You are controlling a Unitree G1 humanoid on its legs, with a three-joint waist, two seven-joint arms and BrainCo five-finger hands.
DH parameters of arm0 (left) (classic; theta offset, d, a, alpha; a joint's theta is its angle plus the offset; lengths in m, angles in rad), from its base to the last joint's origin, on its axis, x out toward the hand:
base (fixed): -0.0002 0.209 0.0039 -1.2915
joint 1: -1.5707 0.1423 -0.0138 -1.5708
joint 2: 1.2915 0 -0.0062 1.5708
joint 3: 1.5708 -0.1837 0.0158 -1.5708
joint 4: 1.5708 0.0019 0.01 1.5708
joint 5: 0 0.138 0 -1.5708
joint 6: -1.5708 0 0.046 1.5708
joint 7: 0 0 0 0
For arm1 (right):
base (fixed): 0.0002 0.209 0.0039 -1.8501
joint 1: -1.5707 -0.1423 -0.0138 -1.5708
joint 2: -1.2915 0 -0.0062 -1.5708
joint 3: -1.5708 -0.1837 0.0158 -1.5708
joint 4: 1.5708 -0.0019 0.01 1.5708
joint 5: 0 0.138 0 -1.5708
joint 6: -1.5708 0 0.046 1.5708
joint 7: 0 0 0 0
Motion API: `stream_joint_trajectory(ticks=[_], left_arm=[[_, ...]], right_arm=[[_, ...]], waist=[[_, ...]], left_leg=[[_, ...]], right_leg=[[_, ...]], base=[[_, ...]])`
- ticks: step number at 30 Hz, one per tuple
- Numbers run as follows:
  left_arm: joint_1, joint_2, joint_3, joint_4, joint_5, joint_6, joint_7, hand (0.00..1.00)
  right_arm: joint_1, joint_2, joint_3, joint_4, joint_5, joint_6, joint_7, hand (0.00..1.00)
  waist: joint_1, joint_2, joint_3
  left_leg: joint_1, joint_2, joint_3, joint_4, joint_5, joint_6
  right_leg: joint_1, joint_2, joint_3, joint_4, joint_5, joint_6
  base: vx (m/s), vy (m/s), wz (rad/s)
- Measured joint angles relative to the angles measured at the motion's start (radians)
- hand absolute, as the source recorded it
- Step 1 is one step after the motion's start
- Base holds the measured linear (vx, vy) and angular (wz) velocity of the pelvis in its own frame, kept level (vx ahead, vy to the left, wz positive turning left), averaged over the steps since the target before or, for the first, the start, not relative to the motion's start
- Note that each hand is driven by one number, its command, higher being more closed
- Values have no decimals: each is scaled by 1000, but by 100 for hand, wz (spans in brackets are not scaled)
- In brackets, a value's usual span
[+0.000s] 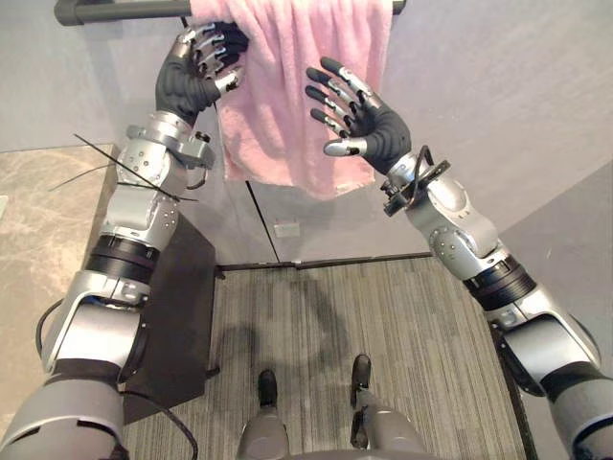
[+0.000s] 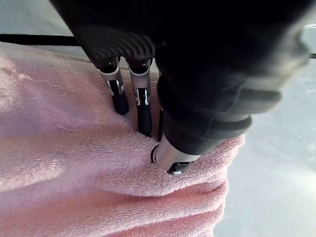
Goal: Organize washtable
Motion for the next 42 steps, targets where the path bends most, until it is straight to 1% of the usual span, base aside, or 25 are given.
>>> stream_joint_trajectory(ticks=[2, 4, 6, 8, 10, 13, 15, 17, 18, 22, 26, 29, 31, 34, 37, 38, 42], left_arm=[[63, 71, 0, -85, -4, 7, -51, 0], [92, 109, 0, -120, -22, 8, -88, 0], [134, 147, 2, -154, -44, 10, -134, 0], [163, 159, 2, -173, -55, 11, -167, 0], [179, 163, 2, -185, -59, 12, -180, 0], [218, 182, -5, -232, -61, 24, -206, 0], [221, 199, -31, -250, -62, 29, -226, 0], [221, 207, -65, -267, -82, 36, -256, 0], [221, 207, -96, -286, -85, 40, -275, 0], [221, 209, -148, -313, -90, 51, -309, 0], [220, 219, -198, -312, -90, 54, -309, 0], [219, 218, -255, -310, -87, 54, -306, 0], [216, 218, -273, -305, -80, 55, -302, 0], [203, 208, -277, -278, -78, 54, -282, 0], [155, 172, -277, -204, -76, 54, -255, 0], [136, 161, -277, -177, -76, 54, -242, 0], [57, 133, -276, -101, -75, 53, -210, 0]], right_arm=[[14, -21, 0, 0, 0, 1, 2, 0], [22, -36, 0, 0, 0, 2, 16, 0], [34, -37, 8, 0, 0, 3, 28, 0], [46, -38, 13, 0, -1, 4, 46, 0], [54, -38, 16, 0, -1, 5, 47, 0], [66, -39, 25, 0, -2, 8, 61, 0], [66, -49, 50, 0, -2, 13, 61, 0], [69, -52, 70, 0, -2, 16, 63, 0], [73, -52, 89, 0, -2, 17, 63, 0], [77, -51, 102, 0, -2, 19, 63, 0], [77, -44, 133, 0, -2, 21, 63, 0], [76, -11, 133, 0, -2, 21, 61, 0], [76, 4, 133, 0, -2, 21, 60, 0], [76, 12, 133, -1, -2, 21, 59, 0], [76, 12, 132, -3, -2, 21, 56, 0], [76, 12, 130, -3, -2, 21, 54, 0], [76, 8, 90, -14, -1, 19, 38, 0]], waist=[[2, 0, 0], [4, 0, 0], [14, 0, 0], [20, 0, 0], [20, 0, 0], [12, 1, -1], [4, 3, -4], [3, 11, -9], [2, 19, -17], [1, 35, -33], [-3, 35, -50], [-13, 33, -51], [-14, 31, -52], [-16, 27, -56], [-18, 21, -60], [-24, 22, -60], [-28, 21, -60]], left_leg=[[10, -1, -2, 0, 0, 0], [13, -1, -4, 0, -1, 0], [19, -2, -5, 0, -1, 0], [21, -2, -5, 0, -1, 0], [22, -1, -5, -1, -1, 1], [27, 2, -4, -1, -1, 1], [29, 3, -4, -2, -1, 1], [30, 3, -2, -2, 0, 0], [30, 3, -1, -1, 0, 0], [33, 2, 3, -1, 0, 0], [34, 1, 13, 0, 0, 0], [34, 0, 15, 0, -1, 0], [32, 0, 16, -1, -1, 0], [15, 0, 21, -1, -1, 0], [-11, 0, 28, -1, 0, -1], [-16, 0, 28, -1, 0, -1], [-39, 1, 29, -1, 1, -1]], right_leg=[[17, -1, -2, -1, 0, 0], [22, -2, -3, -5, -1, 0], [29, -4, -2, -5, -3, 3], [30, -4, -1, -5, -3, 3], [31, -3, 0, -5, -3, 3], [35, -4, 0, -5, -3, 3], [36, -4, 1, -5, -3, 3], [35, -4, 3, -5, -3, 3], [35, -4, 4, -5, -3, 3], [34, -1, 9, -5, -3, 3], [28, 1, 23, -5, -3, 3], [26, 2, 26, -5, -2, 3], [23, 2, 29, -5, -2, 3], [3, 2, 32, -5, -2, 3], [-26, 1, 31, -5, 6, 2], [-31, 1, 31, -5, 7, 1], [-56, 1, 32, -1, 13, -2]], base=[[11, 36, 11], [-21, 32, 9], [-41, 25, 4], [-55, 21, 0], [-39, 13, -2], [-27, 12, -2], [0, 0, 0], [9, 12, -2], [0, 0, 0], [36, 25, -6], [27, 24, -9], [-2, 11, -1], [-8, 14, -2], [-14, 11, -3], [-19, 23, -5], [0, 32, -3], [11, 18, -2]])
